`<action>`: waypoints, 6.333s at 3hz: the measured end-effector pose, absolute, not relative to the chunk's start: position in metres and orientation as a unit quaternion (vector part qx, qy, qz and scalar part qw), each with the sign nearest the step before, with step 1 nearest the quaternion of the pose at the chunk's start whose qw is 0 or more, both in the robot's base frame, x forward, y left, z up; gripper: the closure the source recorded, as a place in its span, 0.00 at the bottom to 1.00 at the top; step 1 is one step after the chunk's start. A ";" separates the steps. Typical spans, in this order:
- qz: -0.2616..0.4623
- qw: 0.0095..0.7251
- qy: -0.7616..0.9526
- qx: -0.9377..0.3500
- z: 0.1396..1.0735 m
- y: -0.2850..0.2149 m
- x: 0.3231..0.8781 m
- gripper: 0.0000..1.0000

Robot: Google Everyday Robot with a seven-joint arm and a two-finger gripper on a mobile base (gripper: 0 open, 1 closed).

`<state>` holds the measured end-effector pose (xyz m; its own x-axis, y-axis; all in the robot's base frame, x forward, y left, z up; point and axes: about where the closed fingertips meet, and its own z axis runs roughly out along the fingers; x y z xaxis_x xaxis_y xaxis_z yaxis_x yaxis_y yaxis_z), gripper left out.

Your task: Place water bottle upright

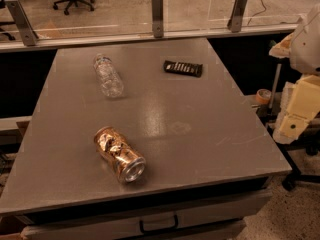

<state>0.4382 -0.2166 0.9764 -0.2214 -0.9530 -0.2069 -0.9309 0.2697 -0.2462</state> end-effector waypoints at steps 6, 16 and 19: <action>0.024 0.214 0.780 -0.588 0.971 -0.041 0.583 0.00; 0.114 0.132 0.952 -0.250 0.830 0.160 0.766 0.18; 0.119 0.195 0.932 -0.282 0.888 0.151 0.761 0.88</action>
Offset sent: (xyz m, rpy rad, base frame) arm 0.0397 0.0551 -0.0119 0.0614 0.0219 0.0129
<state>0.7607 0.1507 0.8884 -0.7646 -0.4801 -0.4299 -0.5725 0.8124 0.1110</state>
